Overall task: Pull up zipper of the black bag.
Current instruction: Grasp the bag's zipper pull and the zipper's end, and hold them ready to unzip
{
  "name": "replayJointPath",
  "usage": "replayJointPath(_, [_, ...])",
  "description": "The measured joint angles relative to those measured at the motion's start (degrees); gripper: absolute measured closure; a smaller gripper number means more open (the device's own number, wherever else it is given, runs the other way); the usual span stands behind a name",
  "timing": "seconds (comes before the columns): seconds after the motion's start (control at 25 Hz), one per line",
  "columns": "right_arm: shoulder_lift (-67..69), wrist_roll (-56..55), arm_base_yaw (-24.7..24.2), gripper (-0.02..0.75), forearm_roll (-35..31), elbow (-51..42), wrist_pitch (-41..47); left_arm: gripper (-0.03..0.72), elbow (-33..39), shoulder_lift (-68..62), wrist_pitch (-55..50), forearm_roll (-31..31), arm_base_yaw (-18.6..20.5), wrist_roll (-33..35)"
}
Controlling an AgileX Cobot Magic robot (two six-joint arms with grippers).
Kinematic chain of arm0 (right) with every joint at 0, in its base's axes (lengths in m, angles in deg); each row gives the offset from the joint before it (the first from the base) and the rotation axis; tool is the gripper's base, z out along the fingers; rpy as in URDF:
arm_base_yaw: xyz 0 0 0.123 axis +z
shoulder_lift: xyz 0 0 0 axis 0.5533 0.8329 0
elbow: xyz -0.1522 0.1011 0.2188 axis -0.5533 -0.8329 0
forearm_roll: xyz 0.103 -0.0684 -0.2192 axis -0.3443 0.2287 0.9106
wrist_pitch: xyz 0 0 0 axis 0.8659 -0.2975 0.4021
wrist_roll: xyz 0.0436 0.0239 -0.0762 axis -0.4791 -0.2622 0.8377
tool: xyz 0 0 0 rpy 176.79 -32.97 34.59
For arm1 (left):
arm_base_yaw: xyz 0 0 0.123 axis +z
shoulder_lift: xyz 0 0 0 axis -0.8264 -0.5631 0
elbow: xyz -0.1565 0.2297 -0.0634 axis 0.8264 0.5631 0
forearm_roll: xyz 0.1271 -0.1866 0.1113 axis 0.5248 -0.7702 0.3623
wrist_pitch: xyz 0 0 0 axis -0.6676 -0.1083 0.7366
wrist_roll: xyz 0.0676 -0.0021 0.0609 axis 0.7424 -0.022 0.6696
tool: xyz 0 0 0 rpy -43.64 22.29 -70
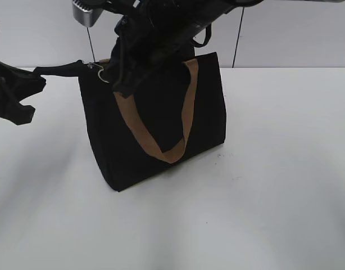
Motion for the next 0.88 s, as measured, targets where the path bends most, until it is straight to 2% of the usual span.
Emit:
replayJointPath(0.32, [0.00, -7.89, 0.00, 0.736, -0.17, 0.00, -0.10, 0.673, 0.00, -4.18, 0.72, -0.16, -0.17, 0.00])
replayJointPath(0.56, [0.00, -8.80, -0.12, 0.736, -0.17, 0.00, -0.10, 0.673, 0.00, -5.96, 0.81, -0.18, -0.18, 0.00])
replayJointPath(0.88, [-1.14, -14.82, -2.66, 0.738, -1.81, -0.09, 1.64, 0.673, 1.95, -6.02, -1.43, -0.16, -0.47, 0.00])
